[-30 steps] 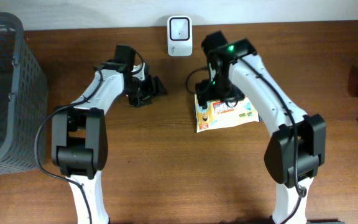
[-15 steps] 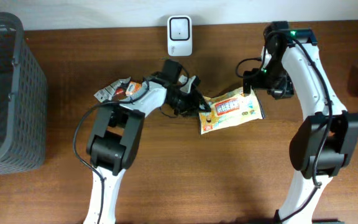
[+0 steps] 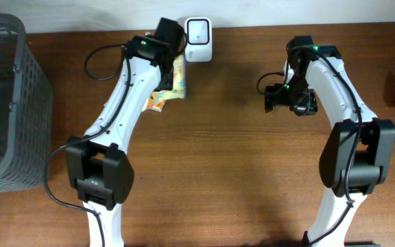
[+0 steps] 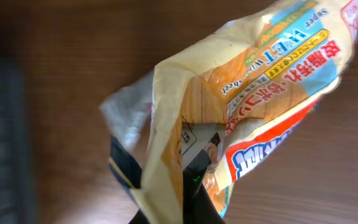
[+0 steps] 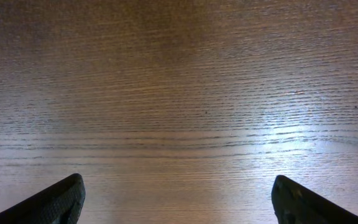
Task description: Scan the item barcode
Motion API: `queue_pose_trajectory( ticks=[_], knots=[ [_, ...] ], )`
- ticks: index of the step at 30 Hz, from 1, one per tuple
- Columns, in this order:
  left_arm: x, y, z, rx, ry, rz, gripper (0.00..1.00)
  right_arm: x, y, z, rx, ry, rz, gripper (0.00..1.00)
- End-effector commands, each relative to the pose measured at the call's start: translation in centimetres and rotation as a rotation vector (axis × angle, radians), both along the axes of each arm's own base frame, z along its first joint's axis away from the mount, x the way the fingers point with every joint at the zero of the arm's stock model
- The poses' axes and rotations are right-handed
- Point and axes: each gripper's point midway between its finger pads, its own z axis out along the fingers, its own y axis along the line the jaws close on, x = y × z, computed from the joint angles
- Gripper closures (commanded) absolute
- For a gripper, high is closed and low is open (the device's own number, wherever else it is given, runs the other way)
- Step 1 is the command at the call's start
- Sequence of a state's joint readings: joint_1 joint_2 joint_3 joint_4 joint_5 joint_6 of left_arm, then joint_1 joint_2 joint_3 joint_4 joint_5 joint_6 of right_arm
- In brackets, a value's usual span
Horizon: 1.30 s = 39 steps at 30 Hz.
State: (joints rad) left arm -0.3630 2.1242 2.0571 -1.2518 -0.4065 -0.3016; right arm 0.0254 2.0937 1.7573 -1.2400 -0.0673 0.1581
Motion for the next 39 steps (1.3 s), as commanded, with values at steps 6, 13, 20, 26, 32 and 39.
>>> queue_pose_trajectory(
  ticks=[6, 13, 20, 26, 32, 39],
  knots=[
    [-0.4, -0.4, 4.4, 0.380, -0.221, 0.040, 1.00, 0.0, -0.1, 0.3, 0.012, -0.008, -0.014, 0.05],
    [-6.7, -10.3, -5.6, 0.212, -0.024, -0.112, 1.00, 0.3, -4.0, 2.1, 0.060, -0.017, -0.130, 0.05],
    [-3.5, -8.8, 4.1, 0.659, -0.468, -0.089, 1.00, -0.4, -10.1, 6.8, 0.160, -0.052, -0.273, 0.08],
    [1.0, 4.8, 7.8, 0.897, -0.491, 0.218, 1.00, -0.3, -9.4, 6.8, 0.161, -0.048, -0.255, 0.08],
    [-2.5, 1.0, -4.2, 0.448, 0.004, 0.033, 1.00, -0.2, -8.9, 6.8, 0.164, -0.048, -0.241, 0.08],
    [-8.5, -11.1, -7.1, 0.072, 0.234, -0.217, 0.55, 0.2, -7.0, 7.2, 0.258, -0.062, -0.222, 0.07]
  ],
)
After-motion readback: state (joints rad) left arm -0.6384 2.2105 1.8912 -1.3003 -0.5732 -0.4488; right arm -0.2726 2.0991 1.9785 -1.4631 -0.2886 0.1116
